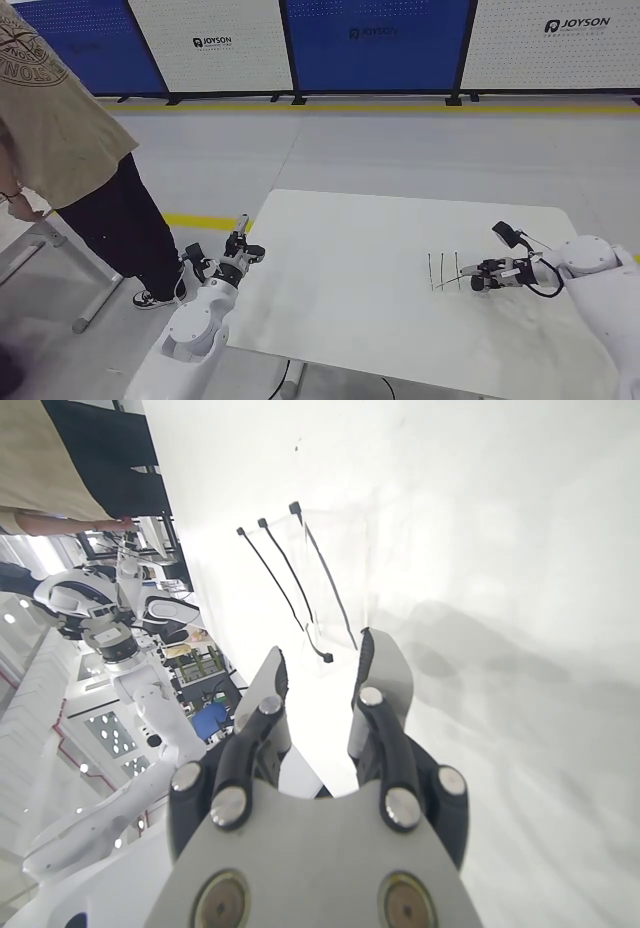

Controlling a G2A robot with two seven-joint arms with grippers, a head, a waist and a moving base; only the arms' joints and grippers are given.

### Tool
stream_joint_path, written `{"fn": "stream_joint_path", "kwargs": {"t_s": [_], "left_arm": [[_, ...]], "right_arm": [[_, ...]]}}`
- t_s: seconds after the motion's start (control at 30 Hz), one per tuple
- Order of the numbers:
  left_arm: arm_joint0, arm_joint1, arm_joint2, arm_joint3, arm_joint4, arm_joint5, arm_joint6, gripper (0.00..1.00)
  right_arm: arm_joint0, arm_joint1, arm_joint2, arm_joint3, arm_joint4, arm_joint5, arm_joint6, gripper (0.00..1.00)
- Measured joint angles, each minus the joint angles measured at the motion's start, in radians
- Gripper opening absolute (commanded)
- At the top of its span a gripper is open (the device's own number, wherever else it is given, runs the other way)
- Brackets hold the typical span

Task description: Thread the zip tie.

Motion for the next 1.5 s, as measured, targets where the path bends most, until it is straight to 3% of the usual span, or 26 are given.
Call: {"fn": "stream_joint_path", "kwargs": {"t_s": [0.3, 0.97, 1.2, 1.5], "left_arm": [[0.000, 0.000, 0.000, 0.000, 0.000, 0.000, 0.000, 1.00], [0.000, 0.000, 0.000, 0.000, 0.000, 0.000, 0.000, 1.00], [0.000, 0.000, 0.000, 0.000, 0.000, 0.000, 0.000, 1.00], [0.000, 0.000, 0.000, 0.000, 0.000, 0.000, 0.000, 1.00]], "right_arm": [[0.015, -0.009, 0.007, 0.044, 0.006, -0.018, 0.006, 0.21], [0.034, -0.028, 0.012, 0.079, -0.009, -0.001, 0.005, 0.15], [0.037, -0.033, 0.014, 0.089, -0.015, 0.004, 0.003, 0.00], [0.035, -0.029, 0.036, 0.109, 0.011, -0.042, 0.037, 0.00]]}}
